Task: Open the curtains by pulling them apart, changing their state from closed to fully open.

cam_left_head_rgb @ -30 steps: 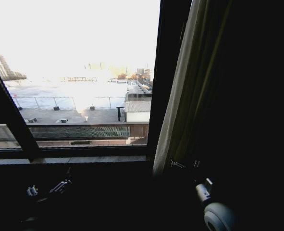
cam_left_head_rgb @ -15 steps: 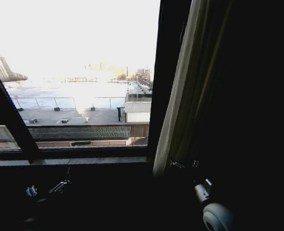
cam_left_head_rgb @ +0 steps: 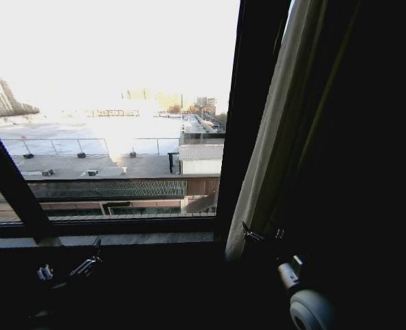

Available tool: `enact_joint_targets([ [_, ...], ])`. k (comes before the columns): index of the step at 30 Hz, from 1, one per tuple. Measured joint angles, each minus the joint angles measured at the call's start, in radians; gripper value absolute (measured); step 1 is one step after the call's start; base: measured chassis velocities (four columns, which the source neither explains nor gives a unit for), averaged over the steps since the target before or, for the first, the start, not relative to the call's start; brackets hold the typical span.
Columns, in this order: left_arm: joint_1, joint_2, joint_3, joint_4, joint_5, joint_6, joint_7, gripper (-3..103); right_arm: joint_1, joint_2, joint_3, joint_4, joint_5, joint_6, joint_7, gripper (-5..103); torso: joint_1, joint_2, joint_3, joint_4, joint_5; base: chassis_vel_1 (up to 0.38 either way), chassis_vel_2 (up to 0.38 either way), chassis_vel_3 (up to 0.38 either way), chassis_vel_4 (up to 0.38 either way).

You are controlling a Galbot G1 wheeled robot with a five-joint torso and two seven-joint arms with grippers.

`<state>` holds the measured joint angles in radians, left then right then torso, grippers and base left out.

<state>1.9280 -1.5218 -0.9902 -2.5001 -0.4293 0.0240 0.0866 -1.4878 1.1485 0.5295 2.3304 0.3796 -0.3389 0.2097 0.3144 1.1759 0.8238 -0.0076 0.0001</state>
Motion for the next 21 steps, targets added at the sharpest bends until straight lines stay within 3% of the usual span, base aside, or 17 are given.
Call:
enact_joint_targets([
  [21, -0.002, -0.003, 0.001, 0.0, 0.005, 0.002, 0.0, 100, 0.007, 0.003, 0.001, -0.006, 0.001, 0.002, -0.013, 100, 0.0, 0.0, 0.0, -0.0001, 0.0001, -0.027, 0.064, 0.027, -0.063],
])
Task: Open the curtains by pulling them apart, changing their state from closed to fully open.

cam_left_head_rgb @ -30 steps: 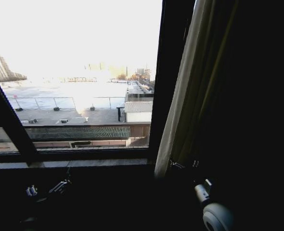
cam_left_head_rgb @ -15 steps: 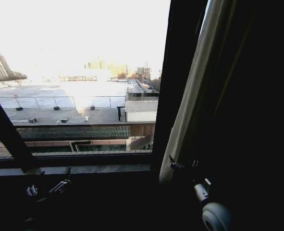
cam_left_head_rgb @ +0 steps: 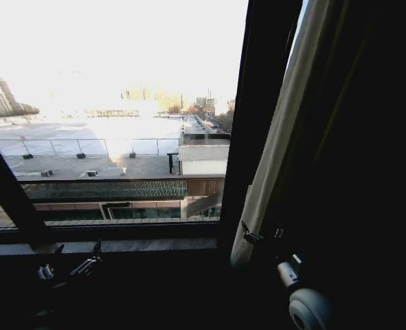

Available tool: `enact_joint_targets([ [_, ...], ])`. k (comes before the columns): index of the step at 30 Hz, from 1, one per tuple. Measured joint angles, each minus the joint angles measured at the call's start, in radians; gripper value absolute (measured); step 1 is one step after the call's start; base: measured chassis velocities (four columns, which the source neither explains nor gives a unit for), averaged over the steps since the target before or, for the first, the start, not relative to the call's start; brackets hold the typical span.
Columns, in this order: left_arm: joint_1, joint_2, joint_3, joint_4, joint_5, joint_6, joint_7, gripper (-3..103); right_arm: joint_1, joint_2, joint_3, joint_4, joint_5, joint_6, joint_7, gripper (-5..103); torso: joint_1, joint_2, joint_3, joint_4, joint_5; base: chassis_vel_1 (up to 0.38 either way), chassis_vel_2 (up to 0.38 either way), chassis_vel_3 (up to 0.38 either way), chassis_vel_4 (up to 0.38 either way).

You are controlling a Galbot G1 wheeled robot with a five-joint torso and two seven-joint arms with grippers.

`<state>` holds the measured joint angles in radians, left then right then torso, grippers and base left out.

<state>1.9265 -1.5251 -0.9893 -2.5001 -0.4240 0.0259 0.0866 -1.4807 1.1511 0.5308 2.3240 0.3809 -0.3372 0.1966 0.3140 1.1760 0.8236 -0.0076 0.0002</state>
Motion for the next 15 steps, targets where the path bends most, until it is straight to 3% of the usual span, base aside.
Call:
enact_joint_targets([
  [15, 0.004, 0.002, -0.002, 0.0, 0.0, 0.0, 0.0, 100, 0.01, 0.001, 0.007, -0.005, 0.001, -0.016, 0.005, 100, 0.0, 0.0, 0.0, -0.0001, 0.0, -0.014, 0.025, 0.011, -0.027],
])
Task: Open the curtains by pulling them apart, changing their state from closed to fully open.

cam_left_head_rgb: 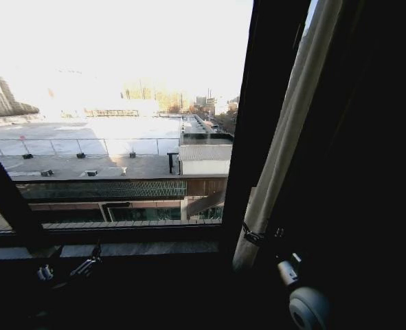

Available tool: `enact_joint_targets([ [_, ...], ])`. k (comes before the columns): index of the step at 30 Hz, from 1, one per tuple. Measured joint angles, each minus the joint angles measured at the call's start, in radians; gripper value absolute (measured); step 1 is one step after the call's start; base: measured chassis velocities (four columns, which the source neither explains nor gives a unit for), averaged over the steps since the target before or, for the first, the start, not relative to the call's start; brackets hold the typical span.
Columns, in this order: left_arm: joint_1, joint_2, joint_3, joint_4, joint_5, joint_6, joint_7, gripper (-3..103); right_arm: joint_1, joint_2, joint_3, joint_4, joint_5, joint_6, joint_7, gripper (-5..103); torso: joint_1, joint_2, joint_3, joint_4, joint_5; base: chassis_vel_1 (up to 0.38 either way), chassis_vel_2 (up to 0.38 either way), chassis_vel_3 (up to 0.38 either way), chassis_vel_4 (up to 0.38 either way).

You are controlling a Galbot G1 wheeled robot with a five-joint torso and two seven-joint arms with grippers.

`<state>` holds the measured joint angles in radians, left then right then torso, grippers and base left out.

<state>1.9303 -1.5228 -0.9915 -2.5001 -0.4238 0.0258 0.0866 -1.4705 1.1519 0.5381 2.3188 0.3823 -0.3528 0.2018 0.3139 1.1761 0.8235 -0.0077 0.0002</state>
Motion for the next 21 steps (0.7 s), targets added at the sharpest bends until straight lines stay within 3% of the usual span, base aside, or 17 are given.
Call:
enact_joint_targets([
  [21, 0.012, -0.004, -0.003, 0.0, -0.002, -0.009, 0.0, 100, -0.009, 0.0, -0.002, 0.01, 0.001, 0.0, -0.003, 100, 0.0, 0.0, 0.0, 0.0001, -0.0001, -0.015, 0.015, 0.021, -0.019],
])
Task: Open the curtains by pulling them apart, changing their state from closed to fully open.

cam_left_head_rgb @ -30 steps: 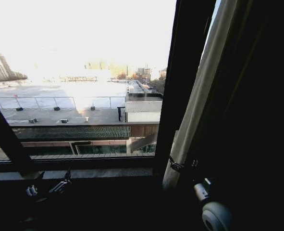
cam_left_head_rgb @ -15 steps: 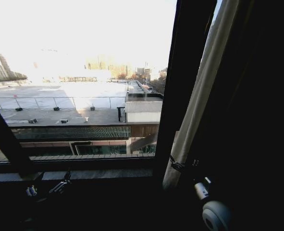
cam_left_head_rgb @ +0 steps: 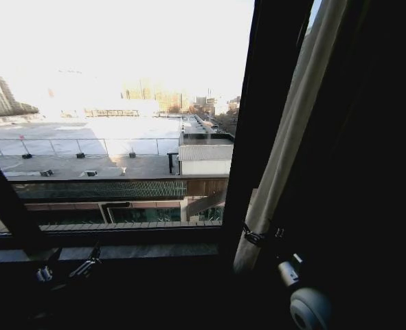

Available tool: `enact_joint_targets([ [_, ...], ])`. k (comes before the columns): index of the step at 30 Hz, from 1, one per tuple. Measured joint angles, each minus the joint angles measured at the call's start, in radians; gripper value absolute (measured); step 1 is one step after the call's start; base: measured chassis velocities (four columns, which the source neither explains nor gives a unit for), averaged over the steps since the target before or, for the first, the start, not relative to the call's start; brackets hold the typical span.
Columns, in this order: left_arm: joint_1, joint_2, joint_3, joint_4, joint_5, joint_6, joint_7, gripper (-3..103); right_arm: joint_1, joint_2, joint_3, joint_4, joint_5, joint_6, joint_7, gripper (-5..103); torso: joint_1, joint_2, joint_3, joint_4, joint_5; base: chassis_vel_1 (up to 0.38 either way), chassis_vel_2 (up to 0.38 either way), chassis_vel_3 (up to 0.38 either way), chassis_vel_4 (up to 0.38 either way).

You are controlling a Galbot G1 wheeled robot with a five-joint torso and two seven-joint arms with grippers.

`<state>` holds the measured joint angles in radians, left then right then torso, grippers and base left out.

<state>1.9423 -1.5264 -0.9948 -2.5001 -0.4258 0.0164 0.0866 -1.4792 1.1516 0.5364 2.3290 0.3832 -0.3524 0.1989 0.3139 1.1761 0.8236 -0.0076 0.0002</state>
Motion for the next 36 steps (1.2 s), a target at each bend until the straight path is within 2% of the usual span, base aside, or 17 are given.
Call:
enact_joint_targets([
  [14, 0.0, 0.007, -0.001, 0.0, -0.004, -0.002, 0.0, 100, -0.009, 0.006, 0.001, 0.005, 0.0, 0.0, 0.012, 100, 0.0, 0.0, 0.0, 0.0, 0.0, -0.028, 0.04, 0.04, -0.036],
  [18, -0.009, 0.02, -0.001, 0.0, -0.008, -0.001, 0.0, 100, -0.037, 0.014, 0.025, 0.023, -0.001, -0.022, 0.067, 100, 0.0, 0.0, 0.0, -0.0001, 0.0, -0.007, 0.032, 0.017, -0.02],
  [25, -0.013, 0.043, -0.009, 0.0, -0.023, 0.002, 0.0, 100, -0.06, 0.027, 0.051, 0.032, 0.0, -0.038, 0.111, 100, 0.0, 0.0, 0.0, -0.0003, -0.0001, 0.0, 0.0, 0.0, 0.0],
  [30, -0.007, 0.06, -0.011, 0.0, -0.027, 0.002, -0.001, 100, -0.004, 0.028, 0.064, -0.03, 0.001, -0.038, 0.121, 100, 0.0, 0.0, 0.0, 0.0, 0.0, 0.0, 0.0, 0.0, 0.0],
  [36, 0.014, 0.09, -0.023, 0.0, -0.038, 0.002, -0.001, 100, 0.097, 0.007, 0.081, -0.151, 0.003, -0.009, 0.098, 100, 0.0, 0.0, 0.0, 0.0, 0.0003, 0.0, 0.0, 0.0, 0.0],
])
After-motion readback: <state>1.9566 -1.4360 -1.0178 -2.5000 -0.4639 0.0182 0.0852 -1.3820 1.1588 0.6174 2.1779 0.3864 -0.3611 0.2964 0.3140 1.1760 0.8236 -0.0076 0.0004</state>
